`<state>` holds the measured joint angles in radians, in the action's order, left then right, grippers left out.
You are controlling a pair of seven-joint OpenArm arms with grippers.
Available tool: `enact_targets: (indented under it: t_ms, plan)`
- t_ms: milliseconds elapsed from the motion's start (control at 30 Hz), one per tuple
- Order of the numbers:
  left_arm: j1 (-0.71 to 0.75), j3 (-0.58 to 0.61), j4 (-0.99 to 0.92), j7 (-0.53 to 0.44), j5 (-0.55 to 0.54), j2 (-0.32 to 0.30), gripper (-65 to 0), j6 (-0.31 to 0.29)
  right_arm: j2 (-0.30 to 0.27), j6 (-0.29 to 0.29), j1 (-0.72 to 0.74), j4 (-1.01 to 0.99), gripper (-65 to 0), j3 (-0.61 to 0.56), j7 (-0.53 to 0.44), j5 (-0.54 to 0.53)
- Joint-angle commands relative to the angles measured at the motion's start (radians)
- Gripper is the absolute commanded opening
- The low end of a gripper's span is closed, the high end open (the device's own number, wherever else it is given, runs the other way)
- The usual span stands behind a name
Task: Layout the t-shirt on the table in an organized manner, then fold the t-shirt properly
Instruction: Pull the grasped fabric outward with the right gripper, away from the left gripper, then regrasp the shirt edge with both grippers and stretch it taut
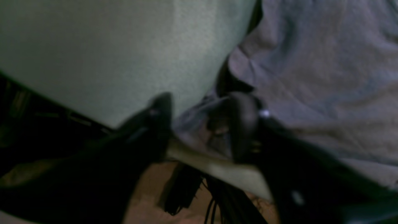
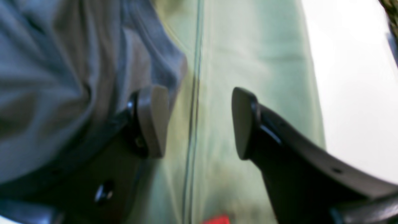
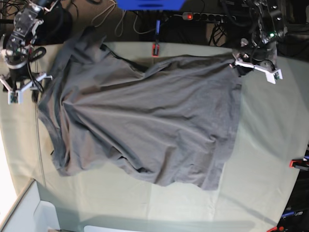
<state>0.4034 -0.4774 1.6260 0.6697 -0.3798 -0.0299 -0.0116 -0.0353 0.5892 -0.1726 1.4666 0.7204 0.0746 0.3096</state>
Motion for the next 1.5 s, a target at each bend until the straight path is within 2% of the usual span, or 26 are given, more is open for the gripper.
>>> enact_targets:
  t_ms: [0, 100, 467, 533, 700, 867, 1033, 1233, 1467]
  plan:
    - [-0.002, -0.004, 0.020, -0.014, -0.005, -0.005, -29.6, -0.001, 0.001, 0.010, -0.006, 0.023, -31.7, 0.003, -0.023, -0.010]
    - [-0.002, -0.002, 0.018, -0.014, -0.005, -0.005, -24.7, -0.001, 0.018, 0.010, -0.037, 0.038, -31.7, 0.003, -0.023, -0.010]
    - [0.010, 0.004, -0.034, -0.014, -0.005, -0.005, -25.0, 0.000, 0.120, 0.010, -0.176, 0.171, -31.5, -0.052, -0.023, -0.010]
    - [0.007, 0.004, -0.062, -0.018, -0.005, -0.005, -29.6, 0.000, 0.143, 0.010, -0.210, 0.199, -31.5, -0.077, -0.023, -0.010]
    - [-0.013, -0.001, -0.096, -0.024, -0.005, -0.003, -49.3, 0.000, 0.192, 0.010, -0.269, 0.234, -31.4, -0.120, -0.017, -0.010]
    - [-0.016, -0.004, -0.089, -0.026, -0.006, -0.003, -65.0, 0.000, 0.192, 0.007, -0.282, 0.227, -31.4, -0.117, -0.014, -0.010]
    - [-0.016, -0.005, -0.076, -0.026, -0.006, -0.003, -65.0, 0.000, 0.192, 0.007, -0.301, 0.196, -31.4, -0.115, -0.014, -0.010]
    - [-0.005, -0.007, 0.030, -0.024, -0.006, 0.014, -65.0, 0.000, 0.192, 0.005, -0.292, 0.108, -31.4, -0.114, -0.014, -0.010]
    - [-0.008, -0.102, 0.133, -0.015, -0.006, 0.043, -65.0, 0.000, 0.192, 0.005, -0.267, 0.052, -31.4, -0.074, -0.014, -0.007]
